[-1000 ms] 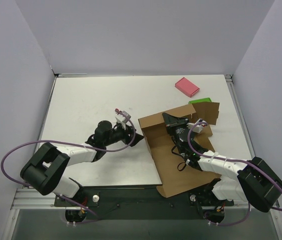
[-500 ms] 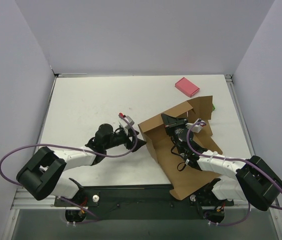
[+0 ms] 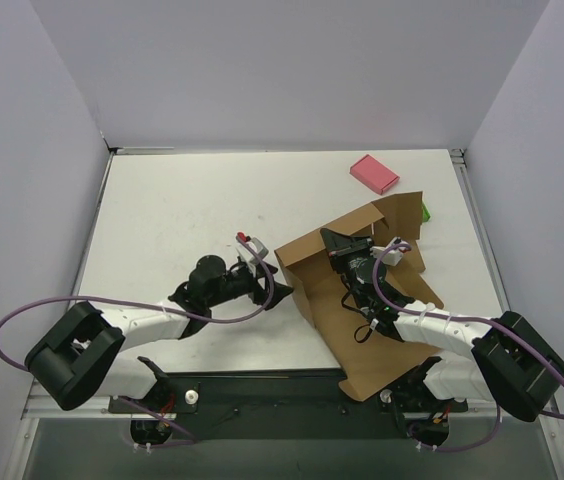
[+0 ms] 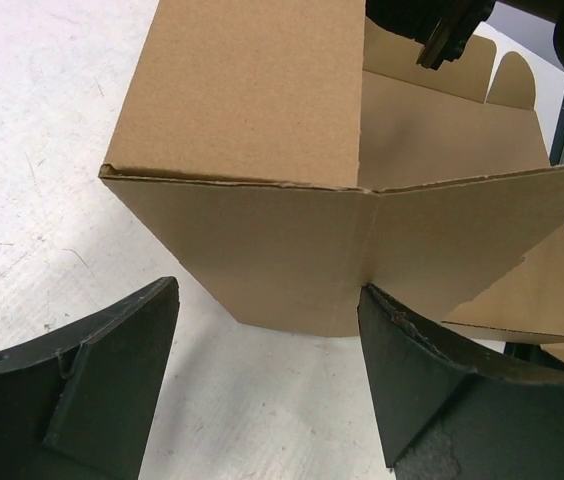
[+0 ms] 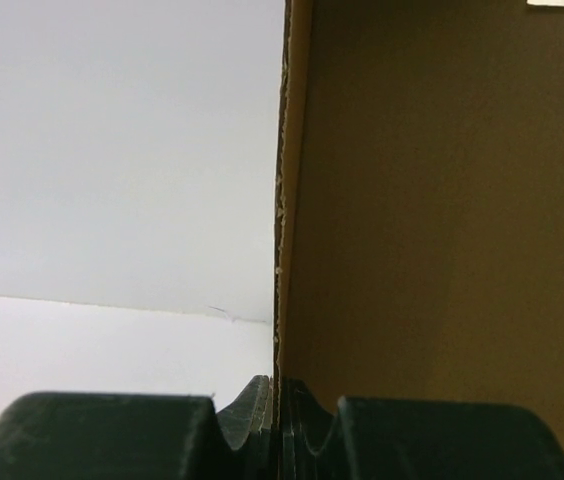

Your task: Fold the paper box

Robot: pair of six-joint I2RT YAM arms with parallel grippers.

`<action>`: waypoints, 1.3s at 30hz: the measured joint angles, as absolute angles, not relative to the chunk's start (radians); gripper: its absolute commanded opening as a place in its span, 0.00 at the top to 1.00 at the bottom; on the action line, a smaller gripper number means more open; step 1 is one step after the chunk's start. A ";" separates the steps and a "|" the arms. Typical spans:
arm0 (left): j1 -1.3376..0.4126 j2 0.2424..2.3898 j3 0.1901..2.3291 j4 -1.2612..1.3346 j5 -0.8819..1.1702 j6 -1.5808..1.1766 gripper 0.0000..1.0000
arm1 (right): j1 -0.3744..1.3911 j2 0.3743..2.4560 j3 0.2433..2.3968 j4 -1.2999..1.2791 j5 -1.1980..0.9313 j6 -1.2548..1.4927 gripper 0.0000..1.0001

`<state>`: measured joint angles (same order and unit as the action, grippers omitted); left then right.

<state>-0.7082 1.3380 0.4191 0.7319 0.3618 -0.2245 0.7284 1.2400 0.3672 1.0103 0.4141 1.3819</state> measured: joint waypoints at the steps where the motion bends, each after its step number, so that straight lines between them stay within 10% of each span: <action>1: -0.712 1.336 0.418 0.732 0.358 -0.224 0.17 | 0.728 1.240 0.367 1.010 0.414 1.382 1.00; 39: -0.964 1.341 0.413 0.776 -0.159 -0.306 0.03 | 0.734 1.182 0.370 0.889 0.451 1.462 1.00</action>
<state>-0.9642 1.3407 0.4133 0.7765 -0.1585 -0.3061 0.7341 1.1824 0.3702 0.8894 0.4507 1.4624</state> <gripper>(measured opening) 0.973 0.045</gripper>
